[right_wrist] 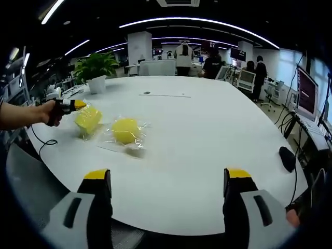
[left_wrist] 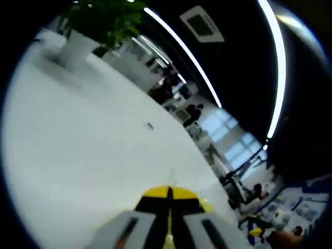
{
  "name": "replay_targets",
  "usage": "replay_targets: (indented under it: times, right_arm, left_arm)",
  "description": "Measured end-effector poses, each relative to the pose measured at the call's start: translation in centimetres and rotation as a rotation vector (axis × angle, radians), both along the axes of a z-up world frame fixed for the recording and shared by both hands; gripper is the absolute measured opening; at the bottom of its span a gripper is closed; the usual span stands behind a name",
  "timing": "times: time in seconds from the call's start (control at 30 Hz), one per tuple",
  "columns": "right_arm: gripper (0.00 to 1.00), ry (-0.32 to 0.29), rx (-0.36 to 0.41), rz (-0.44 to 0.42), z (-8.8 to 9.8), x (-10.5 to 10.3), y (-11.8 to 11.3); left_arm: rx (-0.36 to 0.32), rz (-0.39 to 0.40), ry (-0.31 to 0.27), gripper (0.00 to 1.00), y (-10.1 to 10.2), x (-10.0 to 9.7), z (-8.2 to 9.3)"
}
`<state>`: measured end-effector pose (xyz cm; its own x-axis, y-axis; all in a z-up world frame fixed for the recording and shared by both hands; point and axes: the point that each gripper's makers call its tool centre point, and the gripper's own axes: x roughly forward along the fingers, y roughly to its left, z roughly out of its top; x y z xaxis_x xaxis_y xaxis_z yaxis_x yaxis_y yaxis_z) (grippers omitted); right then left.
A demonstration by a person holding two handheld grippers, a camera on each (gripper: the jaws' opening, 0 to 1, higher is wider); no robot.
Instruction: Compare the silicone blocks by pressing each to a similar depth, holding the contact briefly, and releasing to observe deformation and rebound differences across the visible hardness samples.
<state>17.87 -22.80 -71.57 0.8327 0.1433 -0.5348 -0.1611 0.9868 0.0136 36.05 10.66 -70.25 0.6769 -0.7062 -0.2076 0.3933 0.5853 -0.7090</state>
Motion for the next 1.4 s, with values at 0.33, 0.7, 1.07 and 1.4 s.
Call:
replay_targets:
  times: [0.33, 0.7, 1.07, 1.4]
  right_arm:
    - [0.84, -0.008, 0.007, 0.017, -0.3, 0.2, 0.6]
    - [0.83, -0.021, 0.024, 0.048, -0.1, -0.6, 0.7]
    - [0.85, -0.068, 0.1, 0.116, 0.7, -1.0, 1.3]
    - [0.96, -0.223, 0.133, 0.147, 3.8, -0.5, 0.9]
  left_arm:
    - [-0.014, -0.04, -0.103, 0.0, -0.6, -2.0, 4.2]
    - [0.025, -0.084, -0.241, 0.0, -1.2, -5.1, 9.8]
    - [0.041, -0.118, -0.469, 0.0, -2.6, -9.0, 19.1]
    - [0.029, -0.12, -0.548, 0.0, -3.8, -11.1, 22.8]
